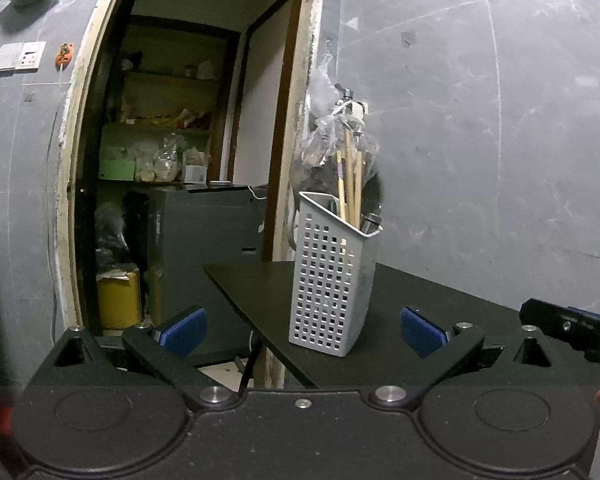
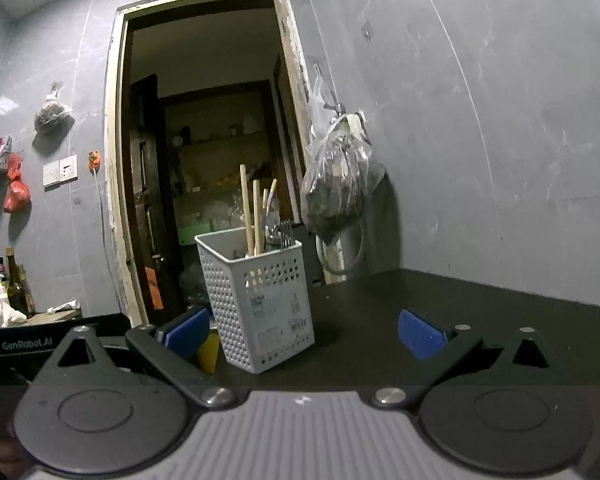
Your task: Organize utensils
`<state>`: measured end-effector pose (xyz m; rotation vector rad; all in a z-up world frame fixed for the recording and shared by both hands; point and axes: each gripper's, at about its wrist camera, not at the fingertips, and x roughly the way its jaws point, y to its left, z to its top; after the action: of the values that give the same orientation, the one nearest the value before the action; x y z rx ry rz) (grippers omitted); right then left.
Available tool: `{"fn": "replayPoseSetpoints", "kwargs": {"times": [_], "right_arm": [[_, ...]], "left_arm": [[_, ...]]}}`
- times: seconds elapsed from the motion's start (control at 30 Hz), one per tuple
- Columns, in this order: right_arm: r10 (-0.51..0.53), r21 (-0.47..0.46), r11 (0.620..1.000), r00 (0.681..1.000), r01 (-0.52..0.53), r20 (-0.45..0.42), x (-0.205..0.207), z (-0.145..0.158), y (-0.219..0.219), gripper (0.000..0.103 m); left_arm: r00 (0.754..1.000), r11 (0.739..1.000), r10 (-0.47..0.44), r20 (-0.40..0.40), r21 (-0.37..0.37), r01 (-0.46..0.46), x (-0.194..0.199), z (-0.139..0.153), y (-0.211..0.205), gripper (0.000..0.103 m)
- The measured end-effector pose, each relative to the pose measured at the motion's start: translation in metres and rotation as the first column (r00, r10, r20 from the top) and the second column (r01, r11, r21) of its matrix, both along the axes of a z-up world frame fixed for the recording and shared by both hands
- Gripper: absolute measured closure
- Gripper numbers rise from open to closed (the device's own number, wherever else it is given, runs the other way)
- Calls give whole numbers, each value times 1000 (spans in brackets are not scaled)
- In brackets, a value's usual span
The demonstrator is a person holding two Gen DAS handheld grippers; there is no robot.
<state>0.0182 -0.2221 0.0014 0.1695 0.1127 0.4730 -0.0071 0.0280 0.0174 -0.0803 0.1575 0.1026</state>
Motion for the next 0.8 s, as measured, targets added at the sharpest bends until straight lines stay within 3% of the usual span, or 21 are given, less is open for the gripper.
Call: {"fn": "replayPoseSetpoints", "kwargs": {"times": [0.8], "right_arm": [[-47,-48,998,997,44,-64,2,-10,-12,0]], "left_arm": [[999,1000,-4,-54,20,5,1,-23,-13,1]]}}
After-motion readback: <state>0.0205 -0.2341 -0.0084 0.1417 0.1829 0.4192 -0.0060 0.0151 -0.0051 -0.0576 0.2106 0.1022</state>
